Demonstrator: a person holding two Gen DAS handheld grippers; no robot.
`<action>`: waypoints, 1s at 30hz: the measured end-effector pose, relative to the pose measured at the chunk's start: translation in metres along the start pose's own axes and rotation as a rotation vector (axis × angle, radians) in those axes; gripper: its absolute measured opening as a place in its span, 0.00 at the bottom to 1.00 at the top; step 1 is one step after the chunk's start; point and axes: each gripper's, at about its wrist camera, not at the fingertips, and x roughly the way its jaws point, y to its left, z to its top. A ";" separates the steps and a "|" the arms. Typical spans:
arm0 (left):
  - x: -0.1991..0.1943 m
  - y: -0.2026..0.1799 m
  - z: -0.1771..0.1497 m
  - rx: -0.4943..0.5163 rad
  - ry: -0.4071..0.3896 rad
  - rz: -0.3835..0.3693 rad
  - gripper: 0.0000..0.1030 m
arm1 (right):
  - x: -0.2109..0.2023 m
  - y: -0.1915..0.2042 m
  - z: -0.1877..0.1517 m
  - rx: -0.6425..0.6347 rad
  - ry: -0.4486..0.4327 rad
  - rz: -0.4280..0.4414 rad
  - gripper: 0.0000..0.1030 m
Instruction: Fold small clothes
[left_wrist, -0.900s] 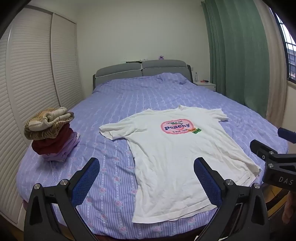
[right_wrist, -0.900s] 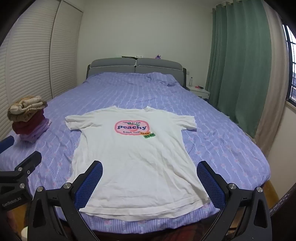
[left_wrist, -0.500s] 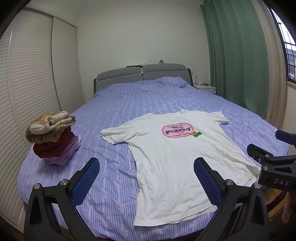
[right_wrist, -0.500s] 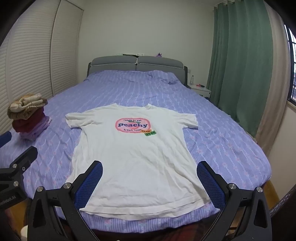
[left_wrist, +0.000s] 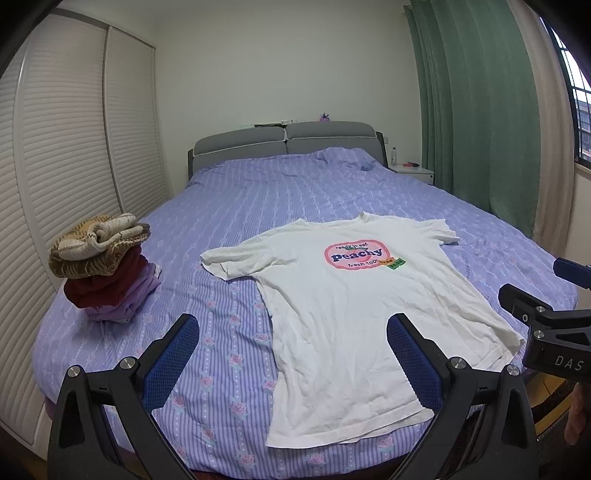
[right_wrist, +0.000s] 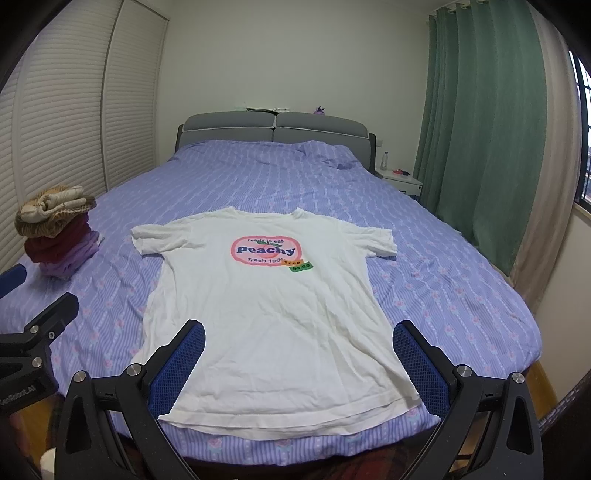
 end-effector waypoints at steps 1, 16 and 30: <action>0.000 0.000 0.000 0.001 -0.001 0.000 1.00 | 0.000 0.000 0.000 0.000 0.000 -0.001 1.00; 0.005 0.002 -0.002 -0.014 0.003 -0.002 1.00 | 0.002 0.001 -0.002 -0.004 0.004 0.002 1.00; 0.005 0.005 -0.002 -0.018 0.002 -0.004 1.00 | 0.004 0.006 -0.001 -0.020 0.006 0.011 1.00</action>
